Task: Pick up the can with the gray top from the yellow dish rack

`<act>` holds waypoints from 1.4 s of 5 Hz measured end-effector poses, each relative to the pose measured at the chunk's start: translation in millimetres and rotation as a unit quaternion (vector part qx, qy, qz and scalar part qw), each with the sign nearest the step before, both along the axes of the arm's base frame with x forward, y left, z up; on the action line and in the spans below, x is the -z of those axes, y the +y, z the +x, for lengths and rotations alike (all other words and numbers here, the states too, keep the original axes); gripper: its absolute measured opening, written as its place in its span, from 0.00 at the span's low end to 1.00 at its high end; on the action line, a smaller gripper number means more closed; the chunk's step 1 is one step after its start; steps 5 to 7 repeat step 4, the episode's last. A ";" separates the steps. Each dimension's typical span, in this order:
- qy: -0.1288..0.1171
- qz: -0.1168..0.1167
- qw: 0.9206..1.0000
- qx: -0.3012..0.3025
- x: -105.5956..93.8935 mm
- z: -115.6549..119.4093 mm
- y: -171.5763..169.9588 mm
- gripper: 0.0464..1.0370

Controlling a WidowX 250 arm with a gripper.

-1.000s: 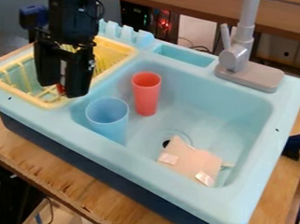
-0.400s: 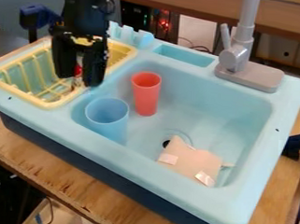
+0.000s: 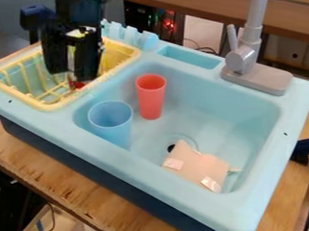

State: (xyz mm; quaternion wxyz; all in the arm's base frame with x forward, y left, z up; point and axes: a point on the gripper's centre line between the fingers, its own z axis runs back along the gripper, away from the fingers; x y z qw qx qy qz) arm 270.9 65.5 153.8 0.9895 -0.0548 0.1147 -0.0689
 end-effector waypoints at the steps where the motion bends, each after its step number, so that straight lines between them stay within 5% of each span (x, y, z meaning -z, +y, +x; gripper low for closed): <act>1: -0.007 0.004 1.000 -0.006 -9.7 -6.0 -1.3 0.96; 3: -0.072 0.089 0.993 0.025 -42.8 -7.6 0.8 0.96; 4: -0.106 0.111 0.987 0.036 -62.3 -13.7 -0.5 0.96; 7: -0.106 0.111 0.987 0.036 -62.3 -13.7 -0.5 0.96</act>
